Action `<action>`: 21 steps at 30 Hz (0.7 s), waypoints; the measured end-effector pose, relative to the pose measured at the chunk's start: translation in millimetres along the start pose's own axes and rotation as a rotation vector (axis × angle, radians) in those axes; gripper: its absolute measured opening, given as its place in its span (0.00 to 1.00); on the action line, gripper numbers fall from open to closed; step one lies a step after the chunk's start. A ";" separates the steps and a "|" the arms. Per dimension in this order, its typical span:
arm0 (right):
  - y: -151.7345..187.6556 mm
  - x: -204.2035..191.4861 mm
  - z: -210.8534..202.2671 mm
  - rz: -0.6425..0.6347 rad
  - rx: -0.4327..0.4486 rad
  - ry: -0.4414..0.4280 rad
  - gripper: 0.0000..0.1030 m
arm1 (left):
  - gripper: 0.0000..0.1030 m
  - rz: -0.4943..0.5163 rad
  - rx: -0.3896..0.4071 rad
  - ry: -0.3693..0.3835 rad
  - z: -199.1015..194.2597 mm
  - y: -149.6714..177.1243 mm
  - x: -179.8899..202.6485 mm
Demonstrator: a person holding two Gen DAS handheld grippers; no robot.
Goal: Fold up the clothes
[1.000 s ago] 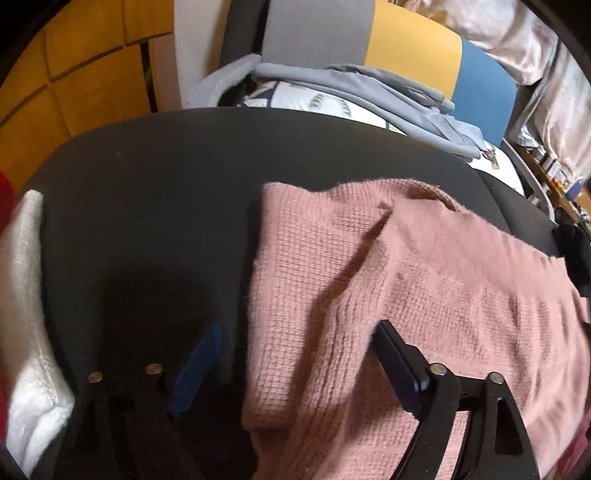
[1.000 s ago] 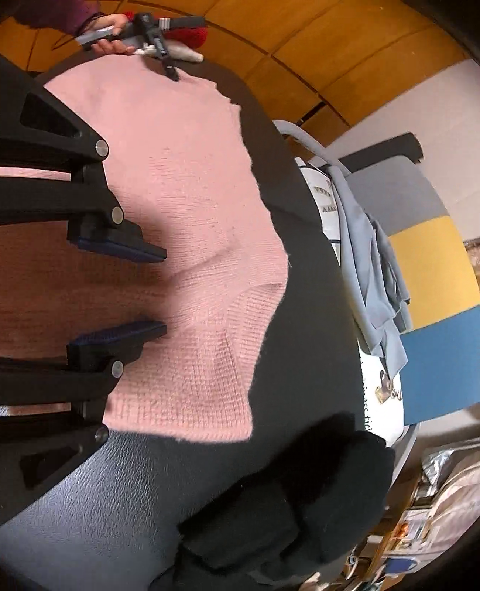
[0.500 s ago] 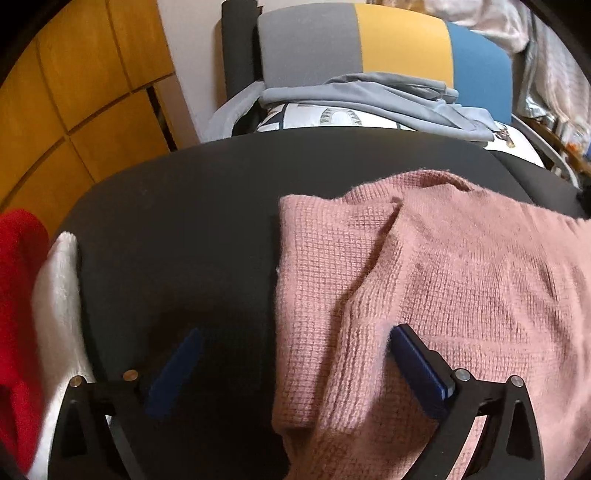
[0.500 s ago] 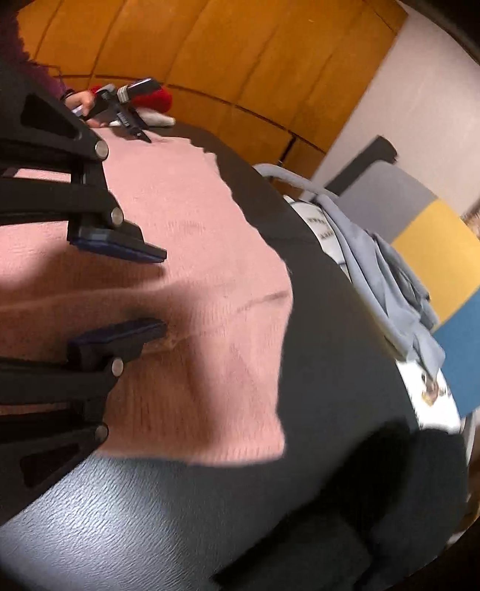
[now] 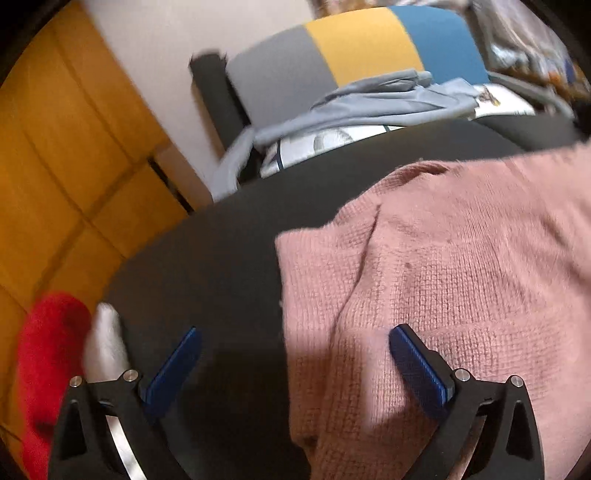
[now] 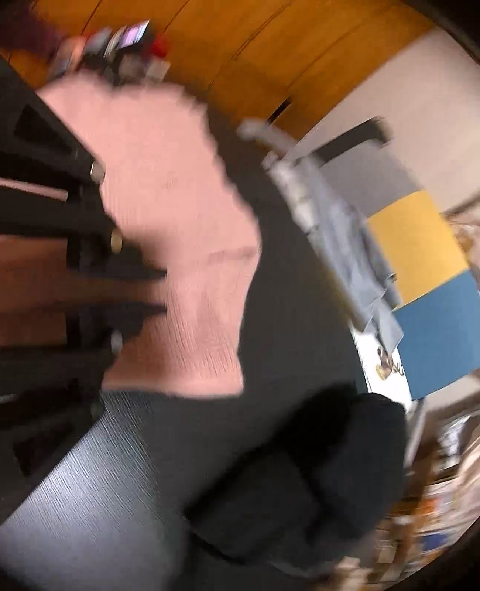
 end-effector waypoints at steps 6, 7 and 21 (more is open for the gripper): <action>13.0 -8.4 13.3 -0.062 -0.128 -0.102 0.28 | 1.00 -0.010 -0.030 0.030 0.5 0.4 -2.7; 15.4 -17.6 15.9 -0.098 -0.122 -0.097 0.28 | 1.00 0.004 -0.022 0.023 0.0 -0.6 -1.2; 8.9 -12.3 2.4 -0.132 0.047 0.213 0.04 | 1.00 -0.214 -0.049 0.125 18.8 9.7 -20.3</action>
Point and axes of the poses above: each gripper's, at about its wrist camera, not at the fingertips, and z roughly the way its jaws point, x to its right, y to its underside, the point moved 6 cm from there along z, roughly the way its jaws point, and after that the axes turned 9 degrees about y, right-handed, at the moved point
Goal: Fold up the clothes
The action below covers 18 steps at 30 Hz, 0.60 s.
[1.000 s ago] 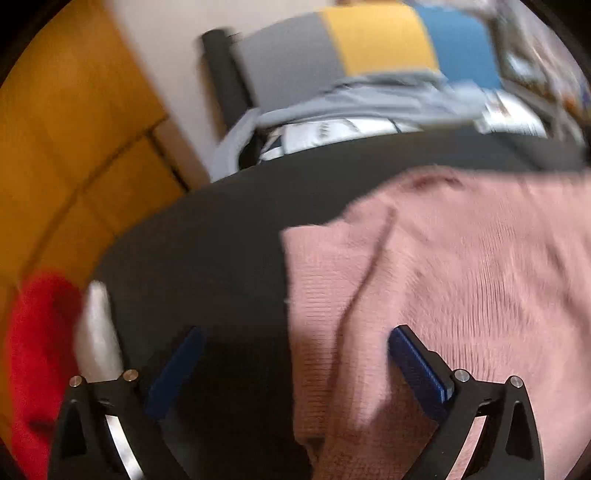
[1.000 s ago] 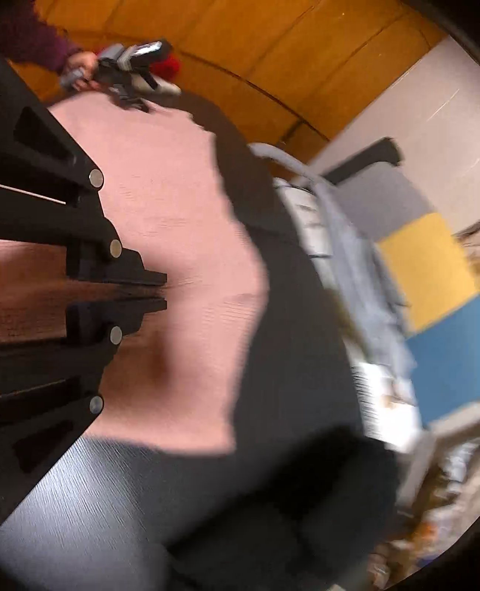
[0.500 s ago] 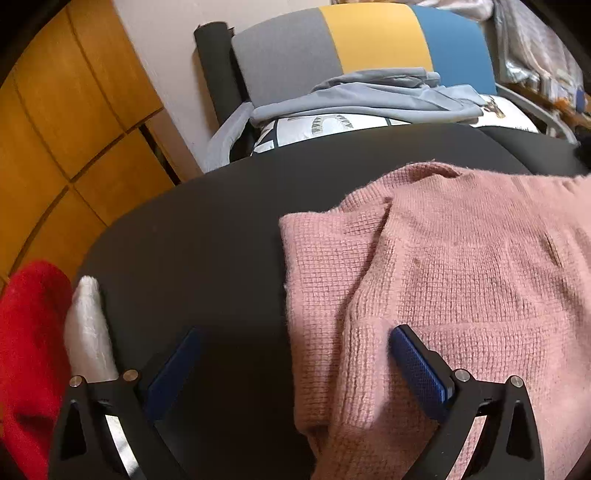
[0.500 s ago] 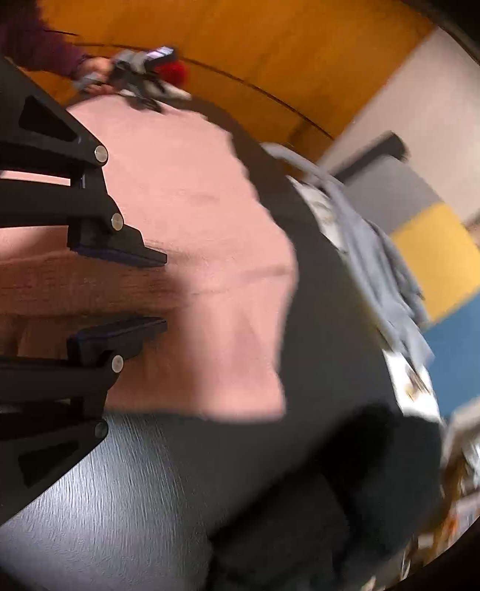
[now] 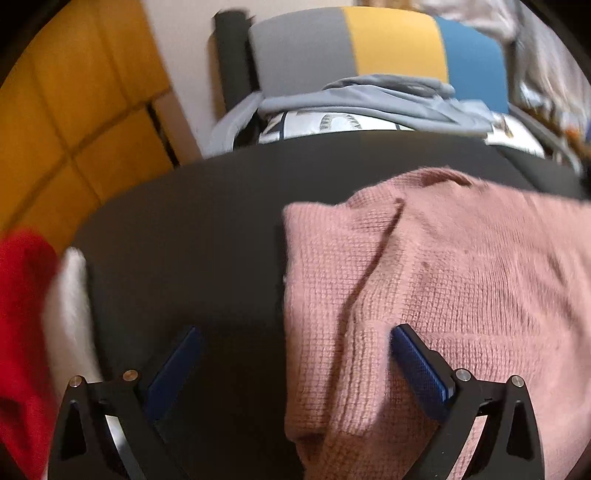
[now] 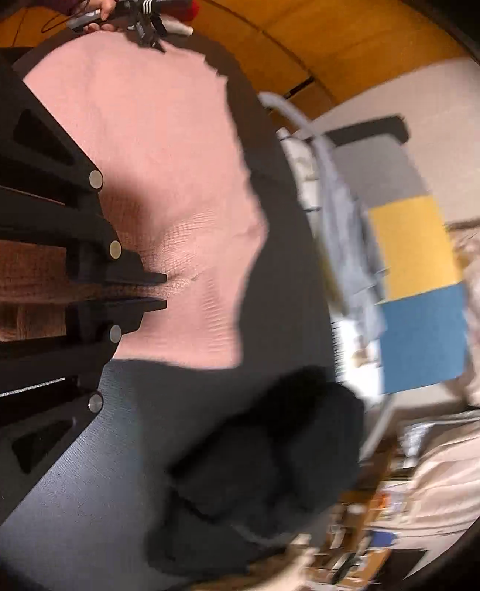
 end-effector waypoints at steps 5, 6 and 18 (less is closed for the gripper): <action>-2.6 27.3 2.5 0.220 0.023 -0.046 0.13 | 1.00 -0.130 -0.045 0.065 -4.2 5.4 -10.5; -5.6 29.6 -7.8 0.232 0.055 -0.033 0.19 | 1.00 -0.141 -0.041 0.059 -7.0 6.3 -11.5; 8.0 -12.2 6.2 -0.052 0.077 0.020 0.17 | 1.00 0.192 0.066 -0.218 -16.8 8.6 18.0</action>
Point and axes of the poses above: each gripper's, at about its wrist camera, not at the fingertips, and z roughly the way its jaws point, x to its right, y to its underside, the point moved 6 cm from there along z, roughly the way its jaws point, and after that the axes turned 9 degrees about y, right-handed, at the moved point
